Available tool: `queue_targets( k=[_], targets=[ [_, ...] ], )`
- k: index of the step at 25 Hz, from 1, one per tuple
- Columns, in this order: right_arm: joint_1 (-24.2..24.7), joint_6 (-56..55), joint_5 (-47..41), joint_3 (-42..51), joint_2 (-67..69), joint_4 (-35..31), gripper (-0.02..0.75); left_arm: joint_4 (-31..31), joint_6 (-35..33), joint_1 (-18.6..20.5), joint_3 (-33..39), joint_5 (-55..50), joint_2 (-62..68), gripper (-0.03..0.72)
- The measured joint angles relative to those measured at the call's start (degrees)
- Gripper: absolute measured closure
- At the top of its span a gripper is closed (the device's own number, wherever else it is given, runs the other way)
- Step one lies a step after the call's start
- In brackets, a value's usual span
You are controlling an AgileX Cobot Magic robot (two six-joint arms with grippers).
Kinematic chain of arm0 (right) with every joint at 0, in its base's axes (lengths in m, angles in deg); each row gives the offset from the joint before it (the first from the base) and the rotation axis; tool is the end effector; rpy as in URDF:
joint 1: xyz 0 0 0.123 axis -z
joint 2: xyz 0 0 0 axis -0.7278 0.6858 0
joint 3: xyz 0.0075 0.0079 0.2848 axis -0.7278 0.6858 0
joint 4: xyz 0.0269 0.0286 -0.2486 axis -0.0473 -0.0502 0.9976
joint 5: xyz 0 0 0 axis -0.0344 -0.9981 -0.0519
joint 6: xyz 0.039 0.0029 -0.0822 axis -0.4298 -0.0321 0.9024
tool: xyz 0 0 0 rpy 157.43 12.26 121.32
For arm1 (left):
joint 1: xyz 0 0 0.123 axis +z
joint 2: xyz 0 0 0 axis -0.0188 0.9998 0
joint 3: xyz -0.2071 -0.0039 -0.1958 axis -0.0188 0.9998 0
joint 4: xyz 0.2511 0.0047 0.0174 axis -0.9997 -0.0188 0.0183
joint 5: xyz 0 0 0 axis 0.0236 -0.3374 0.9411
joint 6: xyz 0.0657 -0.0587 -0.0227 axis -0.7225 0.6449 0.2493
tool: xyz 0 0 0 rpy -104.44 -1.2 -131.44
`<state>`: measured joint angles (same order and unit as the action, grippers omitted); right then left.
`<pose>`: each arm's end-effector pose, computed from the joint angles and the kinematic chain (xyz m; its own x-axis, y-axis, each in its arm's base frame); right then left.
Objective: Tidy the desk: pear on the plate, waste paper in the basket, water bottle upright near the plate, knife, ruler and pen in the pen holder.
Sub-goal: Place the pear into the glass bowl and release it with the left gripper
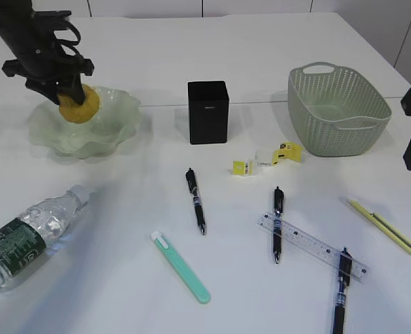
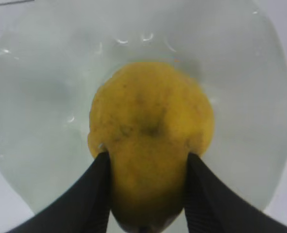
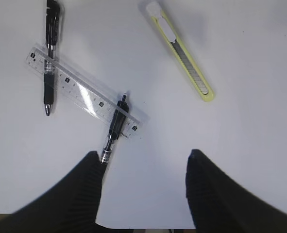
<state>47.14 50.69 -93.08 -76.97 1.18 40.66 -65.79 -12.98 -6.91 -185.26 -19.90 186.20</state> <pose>0.2824 0.0099 0.2956 -0.9826 0.1047 -0.1533 0.0822 0.9858 0.1463 0.5117 -0.0587 0.2255 -0.9169 0.0263 -0.3983 0.0681 0.9935 -0.0912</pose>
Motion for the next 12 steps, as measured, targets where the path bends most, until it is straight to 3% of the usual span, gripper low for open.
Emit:
queue_targets(
  k=[12],
  targets=[
    [0.0, 0.0, 0.1, 0.0, 0.0, -0.05, 0.296, 4.27, 0.0, 2.07, 0.0, 0.58, 4.88, 0.388]
  ],
)
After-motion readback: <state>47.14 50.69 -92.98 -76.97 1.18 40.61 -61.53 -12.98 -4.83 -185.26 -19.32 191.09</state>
